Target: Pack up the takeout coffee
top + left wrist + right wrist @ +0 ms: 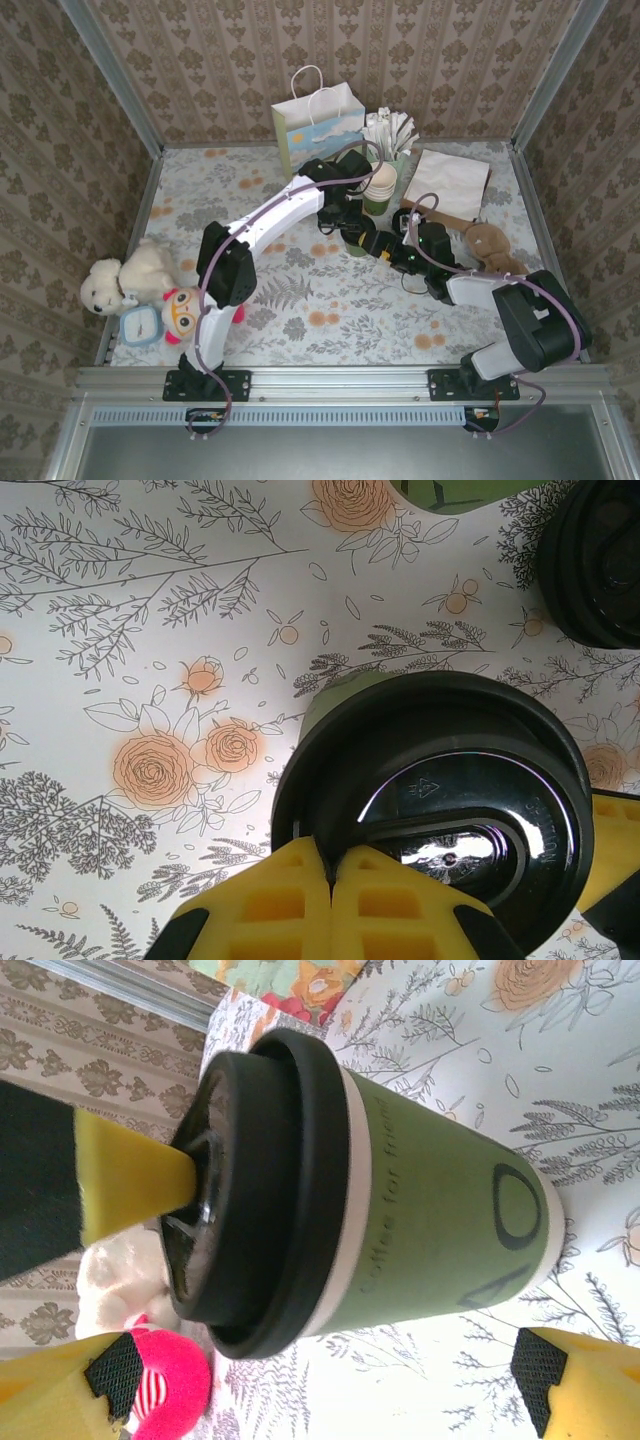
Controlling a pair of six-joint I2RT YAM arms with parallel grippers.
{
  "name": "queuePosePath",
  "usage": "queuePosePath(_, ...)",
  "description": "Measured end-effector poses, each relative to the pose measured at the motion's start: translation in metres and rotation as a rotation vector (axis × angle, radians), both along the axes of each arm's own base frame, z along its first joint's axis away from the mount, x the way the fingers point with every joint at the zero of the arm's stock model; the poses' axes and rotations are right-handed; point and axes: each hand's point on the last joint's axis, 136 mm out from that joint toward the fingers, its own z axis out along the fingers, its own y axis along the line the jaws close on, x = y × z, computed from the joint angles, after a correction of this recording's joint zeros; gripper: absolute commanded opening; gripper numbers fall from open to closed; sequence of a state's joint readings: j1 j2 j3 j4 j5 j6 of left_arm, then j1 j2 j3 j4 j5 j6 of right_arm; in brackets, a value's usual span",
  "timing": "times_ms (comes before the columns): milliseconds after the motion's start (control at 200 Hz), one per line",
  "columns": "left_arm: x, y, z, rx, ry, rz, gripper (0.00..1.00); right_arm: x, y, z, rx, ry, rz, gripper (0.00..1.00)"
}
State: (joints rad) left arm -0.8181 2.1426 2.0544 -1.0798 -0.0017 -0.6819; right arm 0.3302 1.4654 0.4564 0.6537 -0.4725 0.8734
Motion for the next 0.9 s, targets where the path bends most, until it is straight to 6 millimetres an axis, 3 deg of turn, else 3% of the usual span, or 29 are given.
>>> queuePosePath(315, -0.001, -0.005, 0.000, 0.017, 0.005, -0.009, 0.00, 0.003, -0.001, -0.018, -0.020, 0.010, -0.002, 0.97)
queuePosePath(900, 0.009, -0.006, -0.003, 0.014, -0.004, 0.003, 0.00, 0.015, -0.004, -0.019, -0.061, -0.059, 0.046, 0.98)
